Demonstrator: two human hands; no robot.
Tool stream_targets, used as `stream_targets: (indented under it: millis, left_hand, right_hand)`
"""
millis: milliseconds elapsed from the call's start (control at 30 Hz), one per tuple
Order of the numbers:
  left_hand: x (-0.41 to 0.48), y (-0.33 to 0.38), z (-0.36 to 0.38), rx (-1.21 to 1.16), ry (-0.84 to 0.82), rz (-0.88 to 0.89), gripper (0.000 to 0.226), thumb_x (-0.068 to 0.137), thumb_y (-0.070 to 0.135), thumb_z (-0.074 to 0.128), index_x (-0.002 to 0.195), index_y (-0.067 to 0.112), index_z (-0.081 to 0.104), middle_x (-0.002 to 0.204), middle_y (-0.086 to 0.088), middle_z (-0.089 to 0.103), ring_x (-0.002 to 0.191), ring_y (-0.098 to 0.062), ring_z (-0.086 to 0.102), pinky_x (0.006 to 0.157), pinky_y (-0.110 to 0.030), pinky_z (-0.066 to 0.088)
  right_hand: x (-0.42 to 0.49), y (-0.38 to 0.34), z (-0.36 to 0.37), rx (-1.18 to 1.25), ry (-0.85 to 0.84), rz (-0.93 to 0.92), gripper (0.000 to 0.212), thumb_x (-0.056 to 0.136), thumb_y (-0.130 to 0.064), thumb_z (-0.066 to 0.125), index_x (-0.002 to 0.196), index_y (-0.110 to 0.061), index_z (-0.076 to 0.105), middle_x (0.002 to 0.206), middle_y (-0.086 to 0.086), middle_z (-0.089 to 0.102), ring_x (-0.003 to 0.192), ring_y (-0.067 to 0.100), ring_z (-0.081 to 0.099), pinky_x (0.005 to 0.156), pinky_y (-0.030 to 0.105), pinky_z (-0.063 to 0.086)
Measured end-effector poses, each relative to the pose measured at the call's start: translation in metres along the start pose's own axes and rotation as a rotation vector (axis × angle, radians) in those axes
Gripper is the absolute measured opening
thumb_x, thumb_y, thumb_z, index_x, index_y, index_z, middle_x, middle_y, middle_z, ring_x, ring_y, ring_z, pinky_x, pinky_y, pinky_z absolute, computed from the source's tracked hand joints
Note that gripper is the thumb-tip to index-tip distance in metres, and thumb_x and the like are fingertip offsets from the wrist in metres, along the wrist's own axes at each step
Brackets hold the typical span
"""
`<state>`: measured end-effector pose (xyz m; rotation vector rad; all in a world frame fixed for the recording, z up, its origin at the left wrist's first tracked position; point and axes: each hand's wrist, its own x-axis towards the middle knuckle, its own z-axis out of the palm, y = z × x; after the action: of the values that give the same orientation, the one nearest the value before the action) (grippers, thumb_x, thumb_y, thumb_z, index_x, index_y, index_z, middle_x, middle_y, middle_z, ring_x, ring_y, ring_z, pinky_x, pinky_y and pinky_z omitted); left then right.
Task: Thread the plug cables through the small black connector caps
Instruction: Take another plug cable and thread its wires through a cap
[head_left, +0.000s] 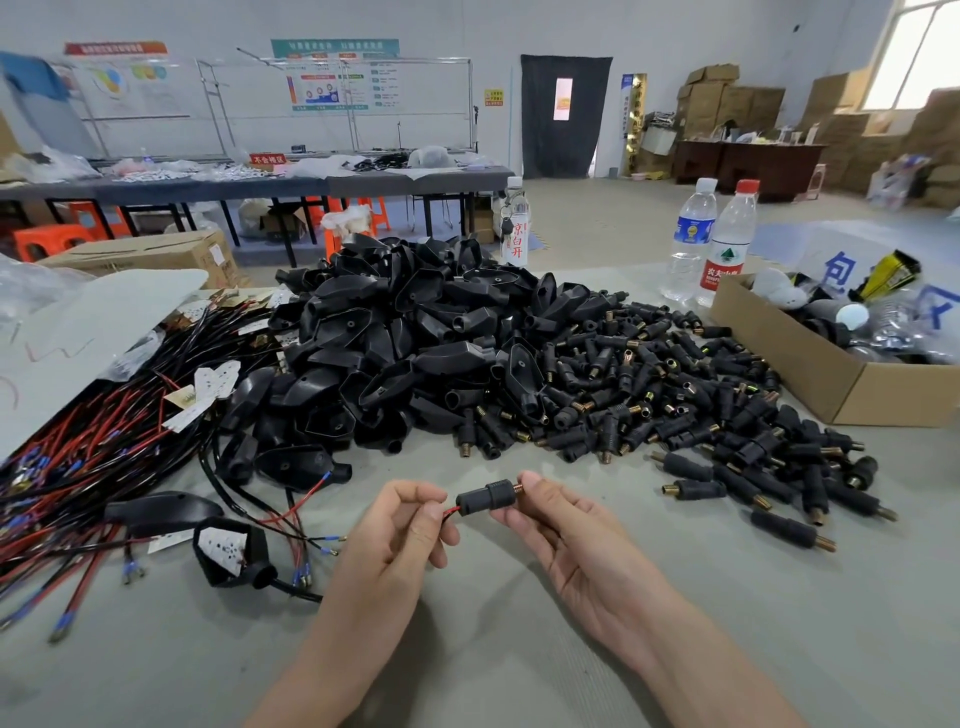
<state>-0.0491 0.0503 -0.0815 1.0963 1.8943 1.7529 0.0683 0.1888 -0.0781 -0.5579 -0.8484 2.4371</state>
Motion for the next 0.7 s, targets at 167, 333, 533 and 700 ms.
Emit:
stream_targets:
  millis: [167, 333, 533, 700]
  left_hand:
    - [-0.0003, -0.0011, -0.0003, 0.029, 0.014, -0.008, 0.006, 0.099, 0.010, 0.055, 0.102, 0.014, 0.059, 0.078, -0.003, 0.071, 0.066, -0.012, 0.060, 0.069, -0.021, 0.050]
    - [-0.0001, -0.0034, -0.0014, 0.083, 0.029, 0.006, 0.009, 0.097, 0.011, 0.060, 0.101, 0.019, 0.059, 0.080, 0.000, 0.072, 0.069, -0.005, 0.061, 0.068, -0.021, 0.049]
    - [-0.0039, -0.0084, 0.0000, 0.262, 0.023, 0.138, 0.018, 0.101, 0.030, 0.051, 0.106, 0.046, 0.058, 0.084, 0.009, 0.066, 0.075, -0.012, 0.061, 0.068, -0.020, 0.046]
    - [-0.0060, -0.0087, 0.0024, 0.434, 0.009, 0.240, 0.029, 0.089, 0.058, 0.043, 0.110, 0.047, 0.061, 0.088, 0.021, 0.058, 0.080, -0.009, 0.056, 0.067, -0.012, 0.040]
  right_hand:
    - [-0.0017, -0.0007, -0.0005, -0.009, -0.012, 0.005, 0.025, 0.078, -0.016, 0.075, 0.092, 0.005, 0.077, 0.103, 0.023, 0.073, 0.087, 0.022, 0.075, 0.067, 0.018, 0.059]
    - [-0.0032, -0.0003, 0.0005, -0.042, -0.026, -0.010, 0.024, 0.078, -0.015, 0.074, 0.092, 0.005, 0.075, 0.102, 0.024, 0.073, 0.088, 0.023, 0.075, 0.070, 0.020, 0.060]
    - [-0.0021, 0.0004, -0.0013, -0.135, -0.010, -0.074, 0.033, 0.077, -0.016, 0.074, 0.101, 0.005, 0.068, 0.096, 0.017, 0.075, 0.091, 0.021, 0.074, 0.071, 0.017, 0.058]
    - [-0.0011, 0.0014, -0.0030, -0.212, -0.011, -0.093, 0.036, 0.072, -0.025, 0.080, 0.097, 0.001, 0.073, 0.098, 0.017, 0.075, 0.090, 0.019, 0.073, 0.074, 0.018, 0.058]
